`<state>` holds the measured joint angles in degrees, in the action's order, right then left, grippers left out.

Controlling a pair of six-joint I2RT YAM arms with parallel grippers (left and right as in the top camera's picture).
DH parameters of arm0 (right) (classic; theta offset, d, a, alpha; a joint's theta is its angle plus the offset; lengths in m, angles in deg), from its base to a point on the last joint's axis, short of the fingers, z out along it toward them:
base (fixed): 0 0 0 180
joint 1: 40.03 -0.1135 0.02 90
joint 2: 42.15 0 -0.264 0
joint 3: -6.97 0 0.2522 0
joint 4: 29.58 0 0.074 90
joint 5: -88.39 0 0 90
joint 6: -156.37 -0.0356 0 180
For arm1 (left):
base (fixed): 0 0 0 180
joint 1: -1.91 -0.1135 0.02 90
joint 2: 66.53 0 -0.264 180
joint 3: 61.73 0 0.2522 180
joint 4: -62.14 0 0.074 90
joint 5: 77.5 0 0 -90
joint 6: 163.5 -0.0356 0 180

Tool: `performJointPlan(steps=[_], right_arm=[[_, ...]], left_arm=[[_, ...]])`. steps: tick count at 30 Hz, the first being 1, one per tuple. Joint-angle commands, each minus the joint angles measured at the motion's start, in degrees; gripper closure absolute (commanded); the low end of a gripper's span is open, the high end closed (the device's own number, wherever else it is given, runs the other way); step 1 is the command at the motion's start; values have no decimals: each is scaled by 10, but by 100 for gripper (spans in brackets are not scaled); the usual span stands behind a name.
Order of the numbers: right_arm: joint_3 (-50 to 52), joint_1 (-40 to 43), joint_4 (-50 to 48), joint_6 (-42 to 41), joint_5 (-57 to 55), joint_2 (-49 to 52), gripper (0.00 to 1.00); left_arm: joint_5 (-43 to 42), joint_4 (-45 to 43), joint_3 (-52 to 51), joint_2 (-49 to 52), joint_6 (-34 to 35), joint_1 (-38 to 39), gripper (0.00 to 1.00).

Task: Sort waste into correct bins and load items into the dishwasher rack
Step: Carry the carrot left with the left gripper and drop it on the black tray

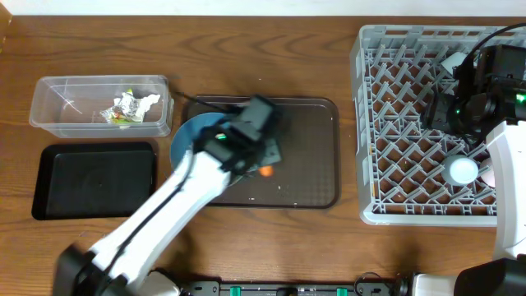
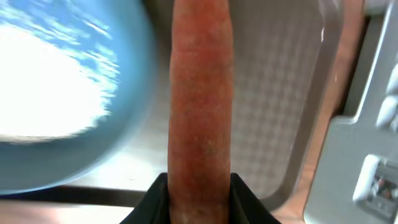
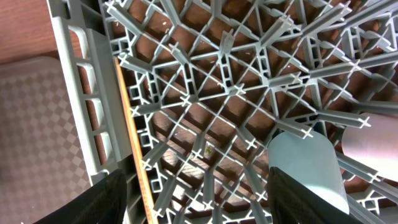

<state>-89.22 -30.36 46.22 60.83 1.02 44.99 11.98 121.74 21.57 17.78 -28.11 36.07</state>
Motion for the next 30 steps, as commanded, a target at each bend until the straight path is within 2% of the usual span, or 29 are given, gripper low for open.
performJointPlan(steps=[1, 8, 18, 24, 30], right_arm=[[-3, 0, 1, 5, 2, -1, 33], [-3, 0, 1, 5, 2, -1, 33], [-3, 0, 3, 5, 2, -1, 33], [-3, 0, 4, 5, 2, -1, 33], [-3, 0, 6, 10, 2, -1, 34]], left_arm=[[105, 35, 8, -48, -25, -54, 89], [152, 104, 8, -83, -26, -241, 88], [149, 109, -7, -32, -26, -511, 88], [150, 85, -7, 45, -48, -615, 88], [149, 58, -7, 129, -49, -675, 88]])
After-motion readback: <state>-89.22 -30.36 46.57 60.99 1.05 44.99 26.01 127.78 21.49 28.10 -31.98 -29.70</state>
